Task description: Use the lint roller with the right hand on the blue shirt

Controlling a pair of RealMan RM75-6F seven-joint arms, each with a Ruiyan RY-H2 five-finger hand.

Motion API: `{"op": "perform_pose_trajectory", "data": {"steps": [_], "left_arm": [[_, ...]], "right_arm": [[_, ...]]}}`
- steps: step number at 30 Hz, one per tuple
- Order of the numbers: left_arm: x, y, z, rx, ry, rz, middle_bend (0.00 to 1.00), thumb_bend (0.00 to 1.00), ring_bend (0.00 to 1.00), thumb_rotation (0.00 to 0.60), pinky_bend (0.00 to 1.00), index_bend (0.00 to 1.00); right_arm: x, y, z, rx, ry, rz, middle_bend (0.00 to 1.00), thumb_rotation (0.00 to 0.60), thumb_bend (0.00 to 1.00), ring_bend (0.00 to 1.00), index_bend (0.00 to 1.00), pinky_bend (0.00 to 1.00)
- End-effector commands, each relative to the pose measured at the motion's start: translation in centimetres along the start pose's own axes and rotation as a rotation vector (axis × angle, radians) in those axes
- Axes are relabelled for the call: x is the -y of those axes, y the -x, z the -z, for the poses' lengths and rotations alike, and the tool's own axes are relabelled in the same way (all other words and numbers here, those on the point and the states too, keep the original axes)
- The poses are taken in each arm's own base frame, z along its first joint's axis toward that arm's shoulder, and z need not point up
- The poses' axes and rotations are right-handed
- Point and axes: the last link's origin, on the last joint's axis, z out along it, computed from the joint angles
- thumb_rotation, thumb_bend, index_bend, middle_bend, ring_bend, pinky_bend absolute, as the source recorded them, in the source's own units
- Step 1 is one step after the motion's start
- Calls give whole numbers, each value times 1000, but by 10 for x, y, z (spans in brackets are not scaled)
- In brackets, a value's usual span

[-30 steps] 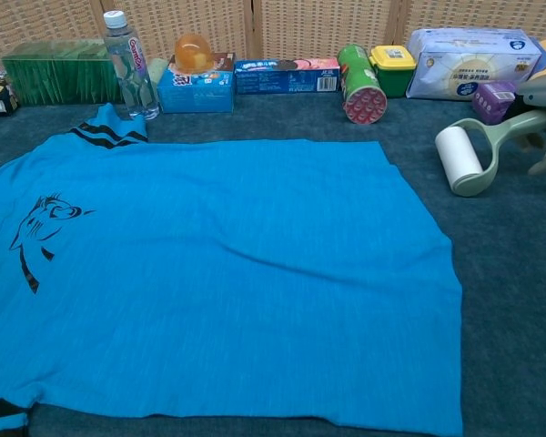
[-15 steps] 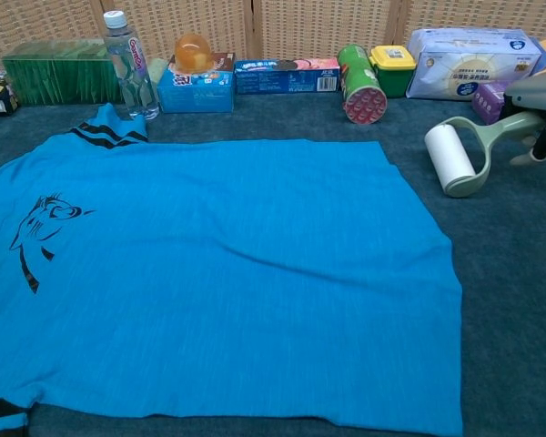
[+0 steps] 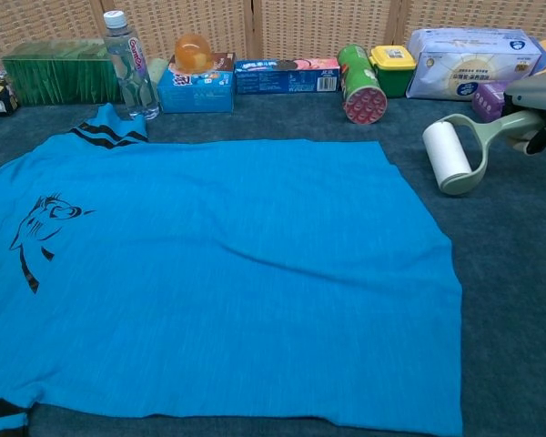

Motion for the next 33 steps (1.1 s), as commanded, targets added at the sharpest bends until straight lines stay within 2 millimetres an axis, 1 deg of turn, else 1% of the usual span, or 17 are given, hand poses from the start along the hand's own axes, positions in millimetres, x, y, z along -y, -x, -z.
{"op": "perform_pose_trajectory", "data": {"steps": [1, 3, 5, 7, 8, 10, 13, 14, 20, 27, 30, 33], "left_arm": [[-1, 1, -1, 1, 5, 2, 0, 83, 0, 600, 18, 0], [-2, 1, -1, 1, 7, 1, 0, 82, 0, 600, 18, 0], [-2, 2, -1, 2, 8, 1, 0, 82, 0, 600, 18, 0], [-3, 2, -2, 3, 9, 2, 0, 82, 0, 600, 18, 0], [-3, 2, -2, 4, 9, 1, 0, 82, 0, 600, 18, 0], [-4, 3, -2, 5, 10, 3, 0, 82, 0, 600, 18, 0], [-5, 3, -3, 7, 13, 5, 0, 82, 0, 600, 18, 0], [-6, 3, -3, 6, 15, 8, 0, 82, 0, 600, 18, 0], [-8, 5, -5, 8, 22, 15, 0, 82, 0, 600, 18, 0], [-11, 8, -7, 14, 34, 27, 0, 82, 0, 600, 18, 0], [-12, 10, -7, 18, 38, 31, 0, 81, 0, 600, 18, 0], [-13, 10, -8, 19, 42, 32, 0, 82, 0, 600, 18, 0]], "right_arm": [[-1, -3, 0, 7, 2, 4, 761, 600, 817, 796, 930, 1000], [-2, -3, 0, 14, 4, 4, 764, 600, 851, 803, 932, 1000], [-2, -4, 0, 18, 5, 0, 771, 600, 911, 824, 936, 1000], [-1, -5, 1, 16, 1, -4, 787, 600, 985, 866, 945, 1000], [-1, -5, 2, 16, 0, -5, 793, 600, 998, 880, 947, 1000], [-1, -6, 3, 18, 0, -16, 803, 600, 1000, 906, 954, 1000], [-1, -10, 5, 32, 0, -53, 807, 600, 1000, 910, 957, 1000], [-1, -14, 6, 43, 4, -114, 807, 600, 1000, 910, 958, 1000], [-3, -36, 15, 69, -2, -191, 808, 600, 1000, 911, 967, 1000], [-5, -56, 22, 67, -12, -152, 808, 600, 1000, 910, 970, 1000], [-1, -65, 25, 65, -25, -89, 808, 600, 1000, 910, 971, 1000], [4, -71, 27, 88, -35, -65, 808, 600, 1000, 910, 971, 1000]]}}
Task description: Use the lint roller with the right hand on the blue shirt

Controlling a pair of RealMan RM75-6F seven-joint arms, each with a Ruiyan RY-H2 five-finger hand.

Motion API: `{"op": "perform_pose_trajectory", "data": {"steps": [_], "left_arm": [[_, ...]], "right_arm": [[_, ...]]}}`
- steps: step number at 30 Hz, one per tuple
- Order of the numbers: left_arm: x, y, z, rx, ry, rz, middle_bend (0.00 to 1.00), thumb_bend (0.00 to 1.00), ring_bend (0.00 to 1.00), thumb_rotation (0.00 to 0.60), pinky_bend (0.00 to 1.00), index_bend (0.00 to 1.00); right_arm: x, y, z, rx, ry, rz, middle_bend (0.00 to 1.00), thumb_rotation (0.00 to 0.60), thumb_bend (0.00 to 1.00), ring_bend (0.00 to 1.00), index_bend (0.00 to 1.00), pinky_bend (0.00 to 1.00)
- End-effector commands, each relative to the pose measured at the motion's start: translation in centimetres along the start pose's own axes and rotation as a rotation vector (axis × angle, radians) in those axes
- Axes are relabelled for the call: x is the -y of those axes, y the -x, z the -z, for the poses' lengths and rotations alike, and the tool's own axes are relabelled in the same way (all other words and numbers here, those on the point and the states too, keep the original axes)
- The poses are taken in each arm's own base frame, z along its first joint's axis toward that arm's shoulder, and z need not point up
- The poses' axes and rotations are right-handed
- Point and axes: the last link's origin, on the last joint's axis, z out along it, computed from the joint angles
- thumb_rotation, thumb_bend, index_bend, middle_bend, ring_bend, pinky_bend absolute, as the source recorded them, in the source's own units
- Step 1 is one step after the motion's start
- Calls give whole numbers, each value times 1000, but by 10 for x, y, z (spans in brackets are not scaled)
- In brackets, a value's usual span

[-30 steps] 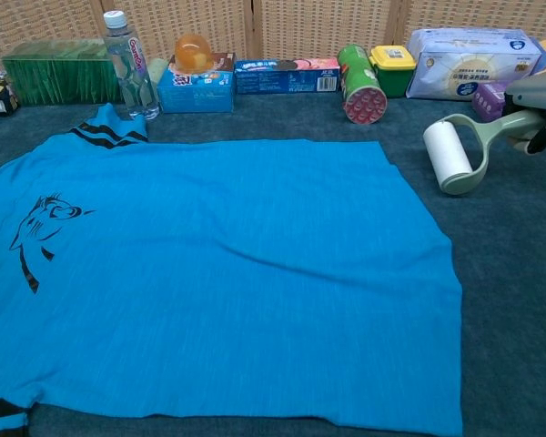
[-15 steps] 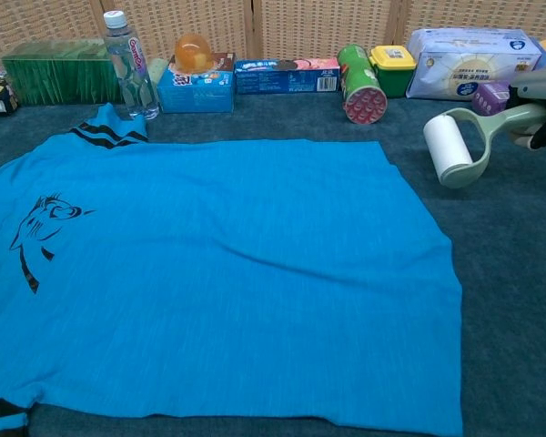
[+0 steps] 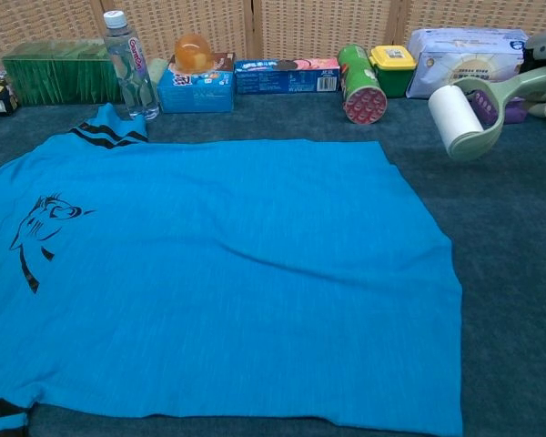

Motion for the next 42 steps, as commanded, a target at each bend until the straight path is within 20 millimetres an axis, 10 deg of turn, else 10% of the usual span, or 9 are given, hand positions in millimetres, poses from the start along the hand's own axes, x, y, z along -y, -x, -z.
{"op": "perform_pose_trajectory", "data": {"steps": [1, 18, 42], "left_arm": [[0, 0, 0, 0, 3, 1, 0, 82, 0, 600, 18, 0], [0, 6, -2, 11, 18, 21, 0, 83, 0, 600, 18, 0], [16, 11, 5, 25, -7, 46, 0, 82, 0, 600, 18, 0]], "right_arm": [[8, -9, 2, 28, -11, 35, 808, 600, 1000, 910, 971, 1000], [65, -35, 7, 164, -71, 125, 807, 600, 1000, 907, 975, 1000], [116, -1, 2, 316, 38, 219, 807, 600, 1000, 908, 975, 1000]]}}
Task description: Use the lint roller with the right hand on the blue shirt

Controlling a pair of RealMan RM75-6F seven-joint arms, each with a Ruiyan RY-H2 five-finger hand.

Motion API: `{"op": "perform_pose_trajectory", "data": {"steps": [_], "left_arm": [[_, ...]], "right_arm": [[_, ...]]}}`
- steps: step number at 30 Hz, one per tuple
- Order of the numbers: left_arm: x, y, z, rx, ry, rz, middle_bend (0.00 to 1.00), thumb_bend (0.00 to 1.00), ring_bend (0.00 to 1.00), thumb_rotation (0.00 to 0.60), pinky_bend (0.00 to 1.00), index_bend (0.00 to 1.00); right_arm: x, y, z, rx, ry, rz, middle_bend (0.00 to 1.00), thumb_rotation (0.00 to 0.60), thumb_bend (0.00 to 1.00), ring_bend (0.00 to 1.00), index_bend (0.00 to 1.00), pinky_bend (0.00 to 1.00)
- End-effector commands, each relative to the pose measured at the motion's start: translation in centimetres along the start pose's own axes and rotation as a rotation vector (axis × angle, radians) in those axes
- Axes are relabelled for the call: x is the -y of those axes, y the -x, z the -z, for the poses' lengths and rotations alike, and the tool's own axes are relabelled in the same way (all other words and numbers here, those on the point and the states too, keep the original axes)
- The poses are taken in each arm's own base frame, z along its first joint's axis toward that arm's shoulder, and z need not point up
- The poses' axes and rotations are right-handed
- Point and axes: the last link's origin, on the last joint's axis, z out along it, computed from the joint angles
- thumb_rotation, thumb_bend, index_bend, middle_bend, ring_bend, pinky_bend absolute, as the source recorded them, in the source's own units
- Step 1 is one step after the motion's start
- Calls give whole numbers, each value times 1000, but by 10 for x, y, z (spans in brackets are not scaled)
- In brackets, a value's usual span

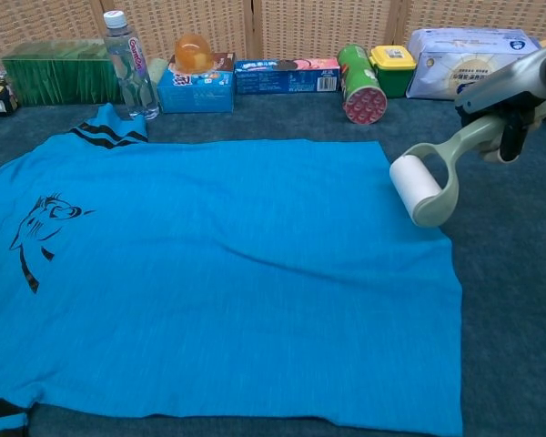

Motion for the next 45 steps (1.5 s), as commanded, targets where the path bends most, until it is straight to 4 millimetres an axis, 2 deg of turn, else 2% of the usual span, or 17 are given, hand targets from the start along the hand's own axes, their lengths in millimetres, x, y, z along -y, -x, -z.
{"op": "perform_pose_trajectory", "data": {"steps": [1, 9, 21, 37, 45], "left_arm": [[1, 0, 0, 2, -1, 0, 0, 82, 0, 600, 18, 0], [4, 2, 1, 5, -6, 7, 0, 82, 0, 600, 18, 0], [4, 3, 0, 8, -2, 10, 0, 82, 0, 600, 18, 0], [11, 5, -2, 13, -13, 28, 0, 83, 0, 600, 18, 0], [12, 6, -3, 15, -13, 35, 0, 82, 0, 600, 18, 0]], "right_arm": [[11, 1, 1, 5, 8, 22, 807, 600, 1000, 908, 975, 1000], [26, -5, 3, -46, 83, 75, 807, 600, 1000, 907, 974, 1000], [53, 0, 0, -41, 167, 159, 807, 600, 1000, 908, 975, 1000], [95, 3, -9, -13, 190, 207, 807, 600, 1000, 910, 975, 1000], [118, -3, -10, -19, 183, 226, 806, 600, 1000, 910, 974, 1000]]}}
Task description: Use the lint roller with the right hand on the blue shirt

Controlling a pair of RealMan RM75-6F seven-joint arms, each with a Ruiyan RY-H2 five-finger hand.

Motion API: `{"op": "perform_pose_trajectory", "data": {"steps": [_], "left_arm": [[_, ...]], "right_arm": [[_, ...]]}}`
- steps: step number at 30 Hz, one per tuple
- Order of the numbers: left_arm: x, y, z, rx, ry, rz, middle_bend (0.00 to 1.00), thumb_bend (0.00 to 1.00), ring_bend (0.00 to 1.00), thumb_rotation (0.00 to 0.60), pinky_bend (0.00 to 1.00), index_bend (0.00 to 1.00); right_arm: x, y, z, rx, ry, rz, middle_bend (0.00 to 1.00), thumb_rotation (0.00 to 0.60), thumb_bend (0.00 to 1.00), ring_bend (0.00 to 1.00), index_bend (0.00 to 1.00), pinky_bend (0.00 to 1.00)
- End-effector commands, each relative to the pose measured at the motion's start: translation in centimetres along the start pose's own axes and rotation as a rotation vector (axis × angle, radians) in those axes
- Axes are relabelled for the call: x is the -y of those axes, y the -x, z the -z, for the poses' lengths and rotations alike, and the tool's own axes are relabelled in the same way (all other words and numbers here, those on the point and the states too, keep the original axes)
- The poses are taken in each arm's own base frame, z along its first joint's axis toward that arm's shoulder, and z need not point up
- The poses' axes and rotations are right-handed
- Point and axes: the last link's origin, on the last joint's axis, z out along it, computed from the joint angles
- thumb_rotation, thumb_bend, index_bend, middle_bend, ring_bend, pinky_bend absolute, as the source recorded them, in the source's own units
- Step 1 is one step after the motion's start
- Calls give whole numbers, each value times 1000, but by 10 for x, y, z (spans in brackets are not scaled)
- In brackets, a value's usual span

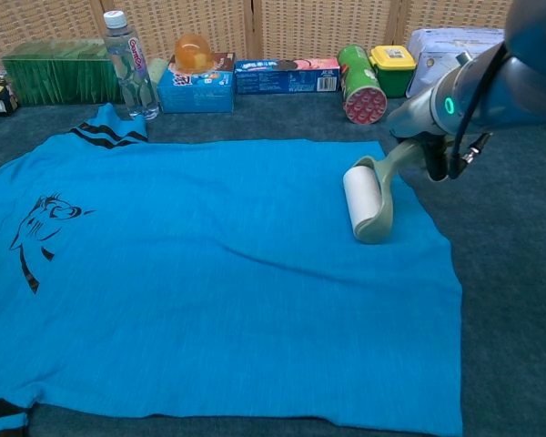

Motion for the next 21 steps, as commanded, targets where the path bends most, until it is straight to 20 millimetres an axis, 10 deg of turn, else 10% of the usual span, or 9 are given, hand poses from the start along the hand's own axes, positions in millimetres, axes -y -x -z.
{"op": "perform_pose_trajectory", "data": {"steps": [1, 21], "left_arm": [[0, 0, 0, 0, 0, 1, 0, 82, 0, 600, 18, 0], [5, 8, 7, 4, -24, 20, 0, 82, 0, 600, 17, 0]], "right_arm": [[10, -4, 1, -3, -1, 10, 806, 600, 1000, 910, 975, 1000], [70, -31, 11, -19, -75, 30, 806, 600, 1000, 910, 975, 1000]]}}
